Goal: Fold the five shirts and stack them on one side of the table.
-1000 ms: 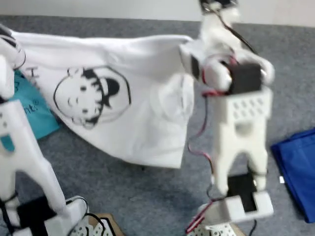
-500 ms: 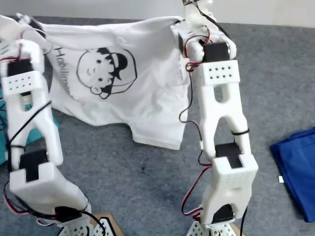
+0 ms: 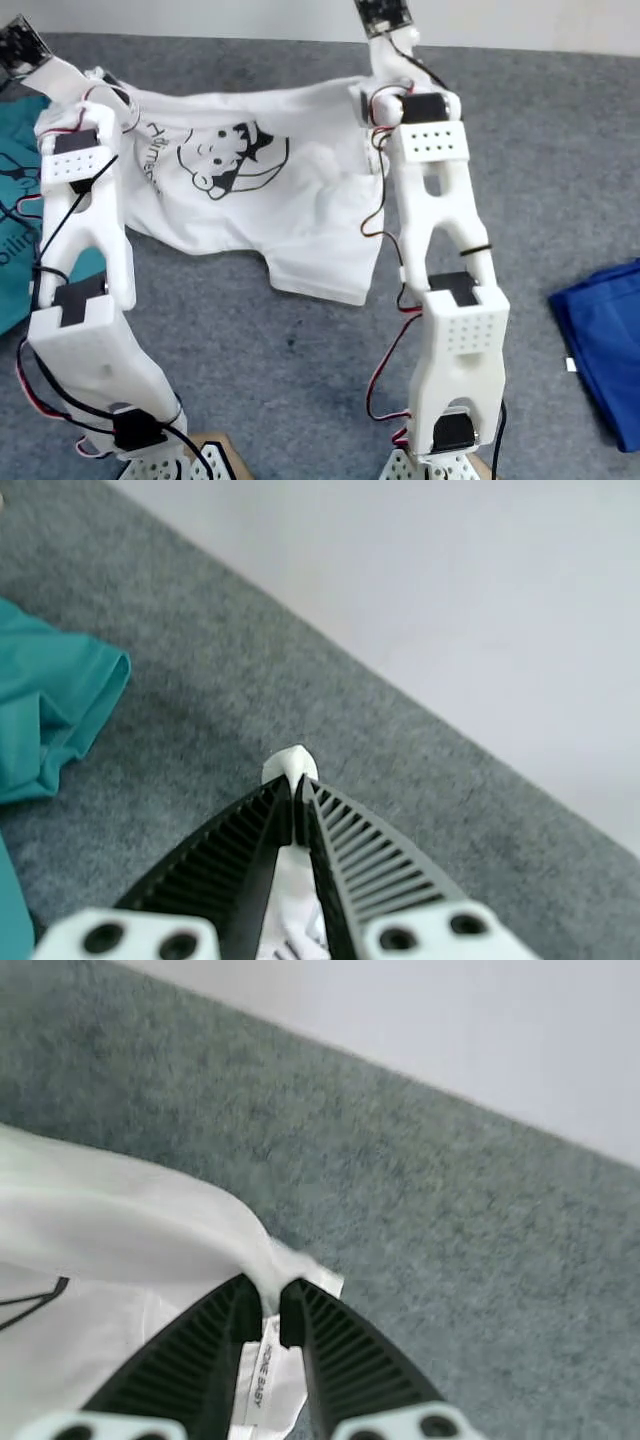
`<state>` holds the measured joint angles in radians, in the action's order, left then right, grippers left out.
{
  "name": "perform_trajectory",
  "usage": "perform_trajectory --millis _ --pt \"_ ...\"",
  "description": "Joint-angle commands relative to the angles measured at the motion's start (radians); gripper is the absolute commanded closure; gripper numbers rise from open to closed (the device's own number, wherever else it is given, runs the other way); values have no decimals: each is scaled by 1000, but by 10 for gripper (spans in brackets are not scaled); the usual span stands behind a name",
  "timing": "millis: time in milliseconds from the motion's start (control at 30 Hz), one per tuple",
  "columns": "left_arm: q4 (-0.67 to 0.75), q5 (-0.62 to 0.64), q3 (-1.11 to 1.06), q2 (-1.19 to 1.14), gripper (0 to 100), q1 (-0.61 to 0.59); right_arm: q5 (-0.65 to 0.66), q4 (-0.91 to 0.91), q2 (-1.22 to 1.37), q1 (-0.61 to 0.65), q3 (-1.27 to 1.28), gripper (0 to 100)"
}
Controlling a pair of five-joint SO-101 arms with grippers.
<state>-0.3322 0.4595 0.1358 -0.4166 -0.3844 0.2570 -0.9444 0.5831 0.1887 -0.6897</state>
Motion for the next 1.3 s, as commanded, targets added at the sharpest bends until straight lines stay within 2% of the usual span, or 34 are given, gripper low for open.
perform_trajectory --millis 0,100,300,767,933,1267 --pt "11 2 4 -8 993 13 5 -5 13 -18 -31 991" --pt "-58 -9 5 -27 992 13 -32 -25 36 -18 -31 991" --pt "-278 -207 13 -19 993 51 -44 -186 -1 13 -70 991" --pt "-707 -210 5 239 993 59 -41 -627 -21 21 -450 991" --pt "-819 -210 4 297 993 58 34 -766 -21 68 -510 991" --pt "-968 -224 2 354 993 12 40 -820 -22 67 -556 991"
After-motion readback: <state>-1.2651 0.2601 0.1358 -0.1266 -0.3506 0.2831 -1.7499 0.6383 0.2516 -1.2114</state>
